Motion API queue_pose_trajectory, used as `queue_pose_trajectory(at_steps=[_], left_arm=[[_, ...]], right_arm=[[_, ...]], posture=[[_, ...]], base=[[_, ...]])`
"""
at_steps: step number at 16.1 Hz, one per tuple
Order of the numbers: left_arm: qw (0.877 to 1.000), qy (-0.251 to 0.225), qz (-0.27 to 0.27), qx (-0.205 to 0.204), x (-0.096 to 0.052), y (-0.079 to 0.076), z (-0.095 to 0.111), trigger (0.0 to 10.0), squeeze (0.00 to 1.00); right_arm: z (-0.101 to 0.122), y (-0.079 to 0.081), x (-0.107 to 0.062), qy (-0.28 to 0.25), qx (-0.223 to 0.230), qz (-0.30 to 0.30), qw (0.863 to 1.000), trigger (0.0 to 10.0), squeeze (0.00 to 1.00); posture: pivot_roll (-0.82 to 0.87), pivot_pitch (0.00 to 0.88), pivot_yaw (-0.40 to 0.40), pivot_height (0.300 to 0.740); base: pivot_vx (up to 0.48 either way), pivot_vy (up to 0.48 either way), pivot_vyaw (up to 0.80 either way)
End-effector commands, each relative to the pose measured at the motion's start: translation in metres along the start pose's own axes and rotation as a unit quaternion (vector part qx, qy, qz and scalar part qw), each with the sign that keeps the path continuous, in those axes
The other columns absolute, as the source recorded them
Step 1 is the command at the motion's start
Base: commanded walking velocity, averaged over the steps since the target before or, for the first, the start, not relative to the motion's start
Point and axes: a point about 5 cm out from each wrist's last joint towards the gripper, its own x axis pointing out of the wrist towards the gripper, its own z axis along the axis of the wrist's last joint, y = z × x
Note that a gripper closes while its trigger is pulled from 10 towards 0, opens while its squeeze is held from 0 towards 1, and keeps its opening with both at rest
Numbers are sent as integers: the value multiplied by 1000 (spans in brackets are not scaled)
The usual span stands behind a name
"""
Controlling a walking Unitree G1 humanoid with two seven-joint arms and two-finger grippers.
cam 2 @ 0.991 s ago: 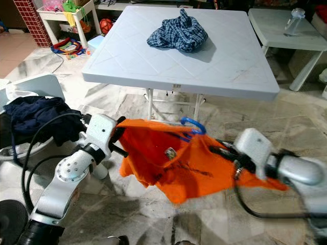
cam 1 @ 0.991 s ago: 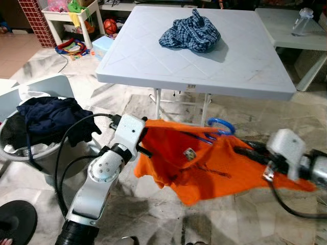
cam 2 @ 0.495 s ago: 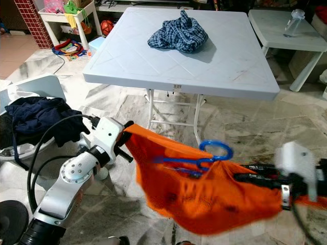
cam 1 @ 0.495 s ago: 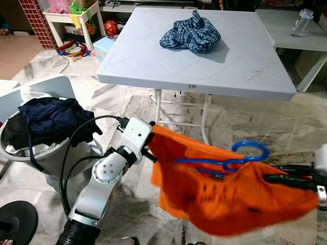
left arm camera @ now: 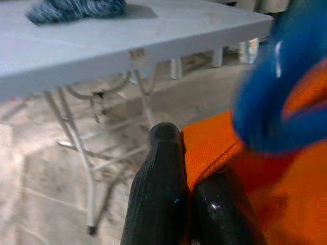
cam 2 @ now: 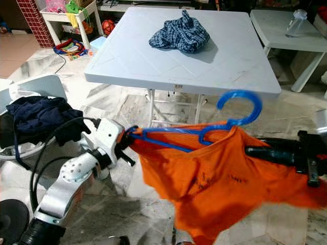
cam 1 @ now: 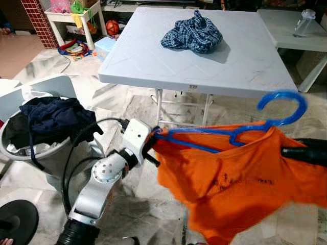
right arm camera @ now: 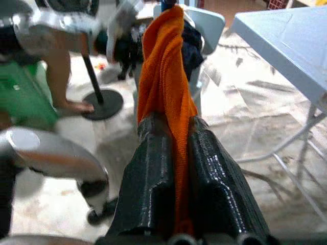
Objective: Hang hanger
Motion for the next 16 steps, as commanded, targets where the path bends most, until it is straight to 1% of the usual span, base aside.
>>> queue_pose_trajectory(at_steps=[1, 2, 3, 4, 5, 7, 9, 10, 11, 13, 14, 15, 16], left_arm=[[990, 93, 96, -46, -27, 37, -39, 2941, 0], [990, 92, 99, -47, -28, 39, -40, 10000, 471], [990, 73, 91, -76, -26, 37, -37, 10000, 1000], [990, 70, 82, -86, -25, 34, -35, 10000, 1000], [992, 61, 76, -85, -23, 29, -32, 10000, 1000], [992, 50, 73, -88, -20, 22, -30, 10000, 1000], [995, 48, 60, -71, -15, 8, -30, 10000, 1000], [998, 50, 32, -28, -12, -5, -29, 10000, 1000], [999, 48, 11, -4, -10, -13, -29, 10000, 1000], [999, 39, -23, 16, -8, -25, -26, 10000, 1000], [996, 18, -76, 44, -8, -37, -18, 10000, 1000], [994, 12, -93, 52, -8, -41, -16, 10000, 1000], [988, 10, -119, 94, -10, -44, -13, 10000, 1000]], right_arm=[[27, -4, -24, -64, -41, -51, 996, 10000, 0], [21, -2, -19, -52, -38, -45, 997, 10000, 0], [16, -1, -15, -55, -29, -44, 997, 10000, 0], [15, -2, -13, -71, -18, -46, 996, 10000, 0], [13, -4, -8, -82, -13, -59, 995, 10000, 0], [9, -11, 3, -91, -18, -95, 991, 10000, 0], [5, -15, 28, -113, -16, -127, 985, 10000, 0], [1, -17, 48, -117, -28, -148, 982, 10000, 0], [-1, -20, 59, -125, -22, -164, 978, 10000, 0], [-5, -23, 78, -127, -15, -186, 974, 10000, 0], [-14, -26, 100, -101, -7, -217, 971, 10000, 0], [-18, -28, 106, -88, -6, -231, 969, 10000, 0], [-27, -28, 121, -62, -27, -247, 967, 10000, 0]], posture=[[-49, 115, 10, 740], [-49, 115, 10, 740], [-47, 116, 9, 740], [-42, 115, 6, 740], [-42, 114, 4, 740], [-42, 114, 3, 740], [-41, 114, 2, 740], [-38, 113, 1, 740], [-37, 113, 0, 740], [-32, 113, -4, 740], [-32, 113, -7, 740], [-33, 114, -8, 740], [-29, 112, -11, 740]], base=[[0, 0, 0], [0, 0, 0], [0, 0, 0], [0, 0, 0], [0, 0, 0], [0, 0, 0], [0, 0, 0], [0, 0, 0], [0, 0, 0], [0, 0, 0], [0, 0, 0], [0, 0, 0], [0, 0, 0]])
